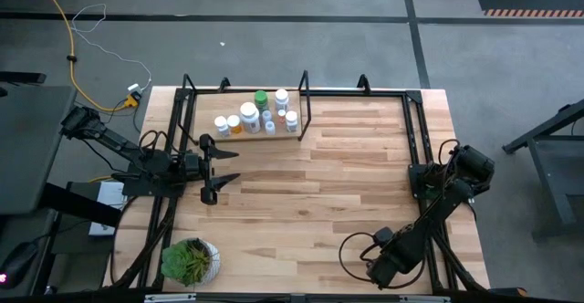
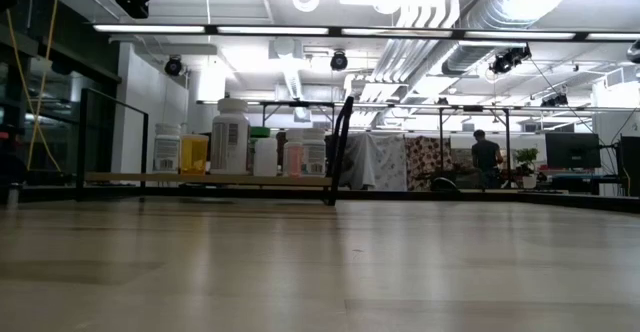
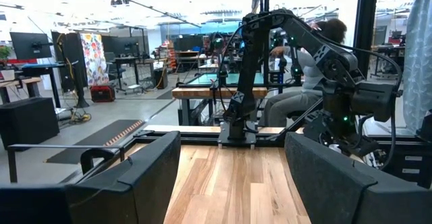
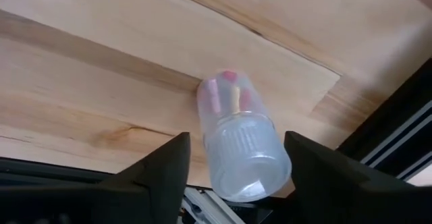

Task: Pick and place medicine bottles onto shelf by color
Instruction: Put the small green pill bottle on the shelf

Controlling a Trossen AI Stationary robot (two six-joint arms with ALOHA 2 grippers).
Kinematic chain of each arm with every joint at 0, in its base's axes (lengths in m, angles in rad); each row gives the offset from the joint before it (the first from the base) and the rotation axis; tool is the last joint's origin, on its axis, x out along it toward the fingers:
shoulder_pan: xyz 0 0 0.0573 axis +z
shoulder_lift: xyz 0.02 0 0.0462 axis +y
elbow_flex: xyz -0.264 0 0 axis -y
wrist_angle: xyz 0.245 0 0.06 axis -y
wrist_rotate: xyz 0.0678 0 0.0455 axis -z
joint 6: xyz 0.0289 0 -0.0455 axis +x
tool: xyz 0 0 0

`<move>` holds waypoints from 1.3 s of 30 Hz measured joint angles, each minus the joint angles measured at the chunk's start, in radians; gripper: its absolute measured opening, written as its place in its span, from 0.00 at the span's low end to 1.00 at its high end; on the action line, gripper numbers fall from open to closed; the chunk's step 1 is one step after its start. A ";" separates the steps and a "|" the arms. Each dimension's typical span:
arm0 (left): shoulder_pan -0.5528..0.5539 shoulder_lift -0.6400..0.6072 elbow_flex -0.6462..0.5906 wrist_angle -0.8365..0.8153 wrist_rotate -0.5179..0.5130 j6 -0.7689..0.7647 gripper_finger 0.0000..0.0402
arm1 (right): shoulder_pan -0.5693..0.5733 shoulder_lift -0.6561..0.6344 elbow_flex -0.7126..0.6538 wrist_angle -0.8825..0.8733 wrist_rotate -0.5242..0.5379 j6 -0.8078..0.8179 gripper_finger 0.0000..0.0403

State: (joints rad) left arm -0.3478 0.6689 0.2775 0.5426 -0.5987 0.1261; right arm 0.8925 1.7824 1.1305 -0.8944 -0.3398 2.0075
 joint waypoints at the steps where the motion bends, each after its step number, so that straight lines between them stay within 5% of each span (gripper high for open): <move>1: 0.000 0.000 0.000 0.000 0.000 0.000 0.64 | 0.000 0.000 0.000 0.000 0.004 0.000 0.54; 11: 0.000 0.000 0.000 0.000 0.000 0.000 0.64 | 0.000 0.000 0.000 0.004 0.018 -0.019 0.35; 21: 0.000 0.000 0.000 0.000 0.000 -0.002 0.64 | -0.006 -0.014 0.000 0.039 0.021 -0.105 0.35; 25: 0.000 0.000 0.000 0.000 0.000 -0.001 0.64 | -0.024 -0.064 0.000 0.129 0.142 -0.148 0.34; 31: 0.000 0.000 0.000 0.000 0.000 -0.001 0.64 | -0.118 -0.104 0.000 0.345 0.394 -0.369 0.34; 39: 0.000 0.000 0.000 0.000 0.000 0.000 0.64 | -0.352 -0.076 0.031 0.483 0.410 -0.822 0.34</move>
State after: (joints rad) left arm -0.3477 0.6693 0.2775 0.5430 -0.5987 0.1265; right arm 0.5405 1.7068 1.1615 -0.4112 0.0700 1.1852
